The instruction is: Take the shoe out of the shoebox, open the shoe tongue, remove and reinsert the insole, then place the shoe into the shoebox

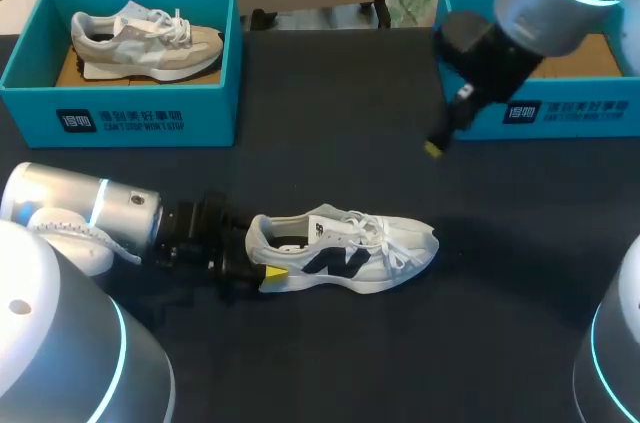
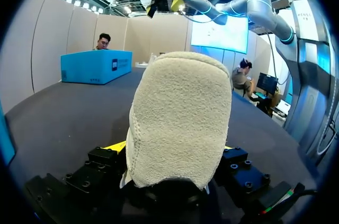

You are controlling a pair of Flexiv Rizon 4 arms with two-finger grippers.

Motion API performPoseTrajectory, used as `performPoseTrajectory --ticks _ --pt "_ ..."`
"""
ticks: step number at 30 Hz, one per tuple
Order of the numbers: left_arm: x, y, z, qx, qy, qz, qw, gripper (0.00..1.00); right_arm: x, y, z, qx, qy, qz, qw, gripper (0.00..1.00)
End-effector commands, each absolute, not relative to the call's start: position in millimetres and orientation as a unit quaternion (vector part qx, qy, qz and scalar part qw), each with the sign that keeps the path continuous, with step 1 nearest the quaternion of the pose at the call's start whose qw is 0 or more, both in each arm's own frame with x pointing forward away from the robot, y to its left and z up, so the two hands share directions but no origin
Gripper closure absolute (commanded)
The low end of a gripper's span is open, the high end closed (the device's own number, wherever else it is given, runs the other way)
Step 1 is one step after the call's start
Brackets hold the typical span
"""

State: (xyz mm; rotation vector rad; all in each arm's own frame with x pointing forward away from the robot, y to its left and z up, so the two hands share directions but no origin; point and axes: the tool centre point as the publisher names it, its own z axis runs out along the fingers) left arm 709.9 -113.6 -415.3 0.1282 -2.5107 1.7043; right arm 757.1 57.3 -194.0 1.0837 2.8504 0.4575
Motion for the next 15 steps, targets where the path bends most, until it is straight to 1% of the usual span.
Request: performPoseTrajectory --ticks 1,5,7,15 --pt "709 -114 -417 0.042 -0.826 0.559 0.053 1.00 765 90 -193 0.379 0.919 0.108 0.029 0.00" --pt "709 -114 -417 0.042 -0.826 0.559 0.053 1.00 763 111 -190 0.425 0.900 0.094 0.021 0.00" --pt "709 -114 -417 0.042 -0.826 0.559 0.053 1.00 761 123 -188 0.446 0.892 0.065 0.014 0.00" --pt "709 -114 -417 0.042 -0.826 0.559 0.053 1.00 747 165 -192 0.504 0.861 0.043 0.048 0.00"
